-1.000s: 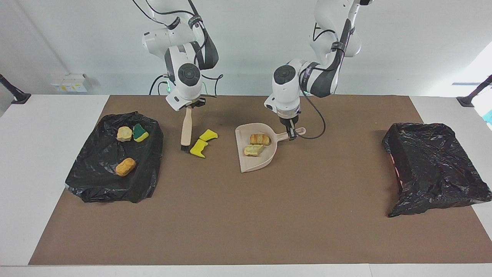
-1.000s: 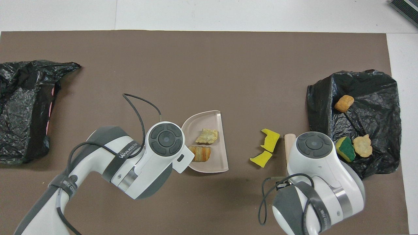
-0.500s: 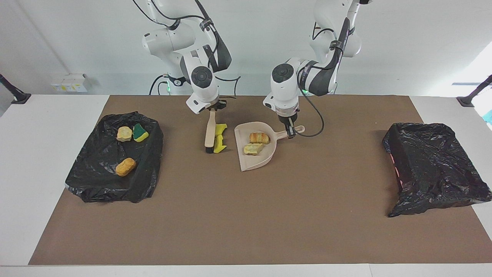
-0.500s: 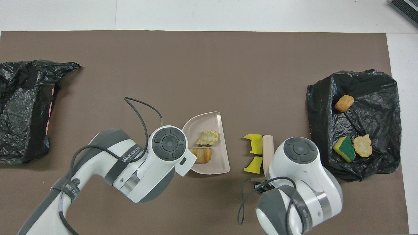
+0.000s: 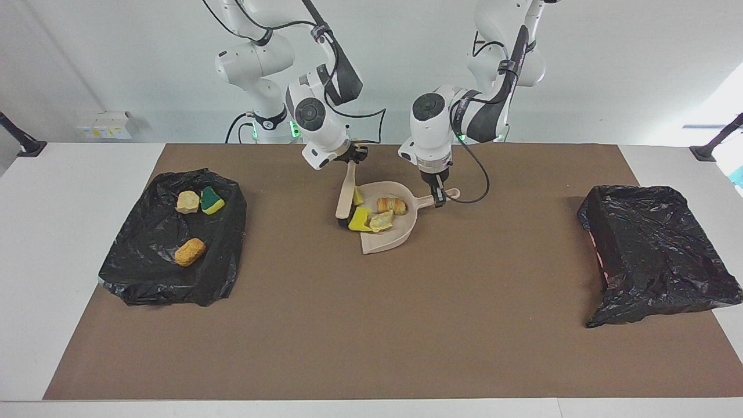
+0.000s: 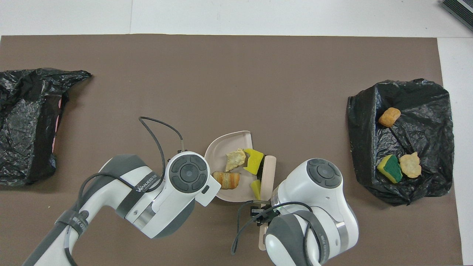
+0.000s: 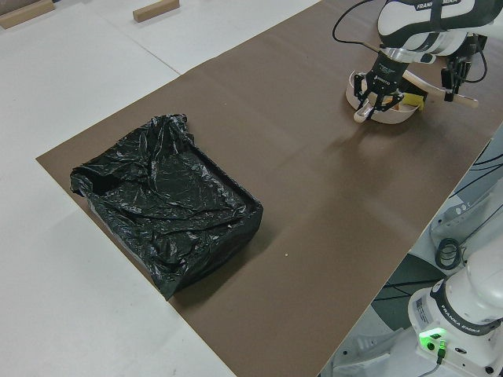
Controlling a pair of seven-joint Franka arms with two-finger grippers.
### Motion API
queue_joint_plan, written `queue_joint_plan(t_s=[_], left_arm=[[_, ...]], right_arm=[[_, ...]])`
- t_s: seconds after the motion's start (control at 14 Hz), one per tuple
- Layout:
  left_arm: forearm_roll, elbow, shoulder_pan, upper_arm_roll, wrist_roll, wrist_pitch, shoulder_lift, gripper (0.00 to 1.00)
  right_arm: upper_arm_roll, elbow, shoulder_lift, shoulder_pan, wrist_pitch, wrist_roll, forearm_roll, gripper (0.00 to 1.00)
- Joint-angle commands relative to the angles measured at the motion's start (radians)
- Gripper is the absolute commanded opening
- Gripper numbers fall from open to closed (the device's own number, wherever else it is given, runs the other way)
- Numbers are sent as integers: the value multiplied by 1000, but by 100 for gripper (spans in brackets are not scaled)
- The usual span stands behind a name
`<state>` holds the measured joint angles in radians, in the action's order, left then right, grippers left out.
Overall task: Sweep and dump trash in bin
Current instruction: 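Sweep the remaining crusts and sponges toward the dustpan with the right gripper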
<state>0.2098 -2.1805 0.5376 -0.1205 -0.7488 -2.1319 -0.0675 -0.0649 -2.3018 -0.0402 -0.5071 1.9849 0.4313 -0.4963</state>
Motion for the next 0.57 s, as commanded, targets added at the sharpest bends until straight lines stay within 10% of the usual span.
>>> queue_joint_plan(t_s=[0.0,0.5], left_arm=[[13,-53,21,10,8,-43,31,0],[13,-61,1,10,0,-75,29,0]], right_arm=[[2,105,5,-12,-85,46,-22,0],[8,225,-61,45,-387,14,298,0]])
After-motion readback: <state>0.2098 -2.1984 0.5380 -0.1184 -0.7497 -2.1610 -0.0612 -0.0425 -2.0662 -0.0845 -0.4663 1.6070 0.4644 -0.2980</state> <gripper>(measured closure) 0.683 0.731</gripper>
